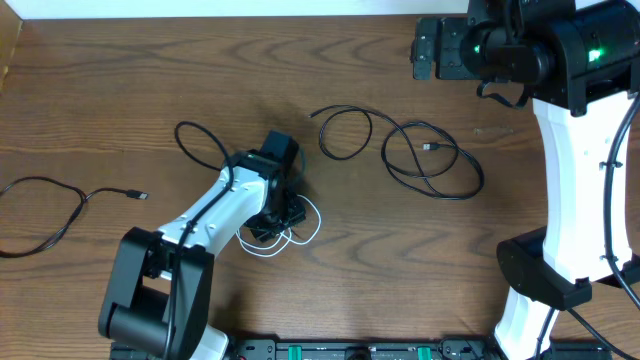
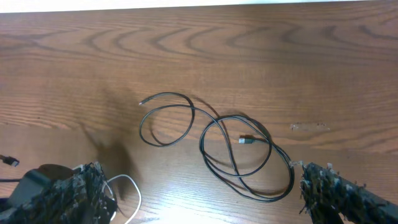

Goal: Untangle cables

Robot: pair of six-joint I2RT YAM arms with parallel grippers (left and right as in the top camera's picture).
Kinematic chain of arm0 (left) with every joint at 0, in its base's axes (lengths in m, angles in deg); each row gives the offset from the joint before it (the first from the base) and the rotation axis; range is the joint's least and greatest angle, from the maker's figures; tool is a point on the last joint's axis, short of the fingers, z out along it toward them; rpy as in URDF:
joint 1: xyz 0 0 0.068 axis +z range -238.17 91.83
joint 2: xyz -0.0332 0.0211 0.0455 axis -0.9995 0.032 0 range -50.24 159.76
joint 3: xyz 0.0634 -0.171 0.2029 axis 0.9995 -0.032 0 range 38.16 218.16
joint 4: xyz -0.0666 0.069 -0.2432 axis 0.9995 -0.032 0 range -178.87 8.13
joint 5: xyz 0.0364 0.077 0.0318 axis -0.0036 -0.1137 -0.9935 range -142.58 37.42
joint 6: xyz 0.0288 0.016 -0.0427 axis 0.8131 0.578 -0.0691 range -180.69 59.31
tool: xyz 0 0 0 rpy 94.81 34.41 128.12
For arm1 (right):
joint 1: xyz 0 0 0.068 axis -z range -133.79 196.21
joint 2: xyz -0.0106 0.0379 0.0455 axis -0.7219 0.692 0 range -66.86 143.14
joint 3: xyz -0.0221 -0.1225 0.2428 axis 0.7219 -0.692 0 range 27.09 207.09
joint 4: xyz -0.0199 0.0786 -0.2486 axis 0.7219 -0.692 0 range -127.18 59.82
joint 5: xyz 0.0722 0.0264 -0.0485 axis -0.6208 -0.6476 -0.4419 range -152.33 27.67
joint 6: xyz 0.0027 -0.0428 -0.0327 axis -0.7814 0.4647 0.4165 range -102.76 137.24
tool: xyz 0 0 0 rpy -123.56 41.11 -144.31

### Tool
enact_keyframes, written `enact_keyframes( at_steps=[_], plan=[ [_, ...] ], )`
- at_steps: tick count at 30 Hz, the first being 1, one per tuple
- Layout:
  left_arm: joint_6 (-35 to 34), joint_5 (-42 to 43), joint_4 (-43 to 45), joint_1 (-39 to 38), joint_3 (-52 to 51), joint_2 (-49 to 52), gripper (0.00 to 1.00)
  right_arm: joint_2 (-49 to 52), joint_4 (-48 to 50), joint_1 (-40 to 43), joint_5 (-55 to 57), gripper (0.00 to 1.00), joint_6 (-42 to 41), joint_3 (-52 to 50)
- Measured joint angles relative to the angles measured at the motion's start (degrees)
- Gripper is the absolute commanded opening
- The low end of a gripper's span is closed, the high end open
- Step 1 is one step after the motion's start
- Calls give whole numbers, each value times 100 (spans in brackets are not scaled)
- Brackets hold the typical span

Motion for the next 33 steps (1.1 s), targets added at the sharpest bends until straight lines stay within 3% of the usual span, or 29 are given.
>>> enact_keyframes(
  at_steps=[5,11,23,33],
  plan=[
    [780,0,7,-42,0,63,62,0,0,2,0,99,0,0],
    [1423,-83,2,-46,0,63,64,0,0,2,0,99,0,0],
    [1519,-997,466,-46,0,63,69,0,0,0,0,99,0,0],
    [1320,-1119,636,-46,0,63,59,0,0,0,0,99,0,0]
  ],
)
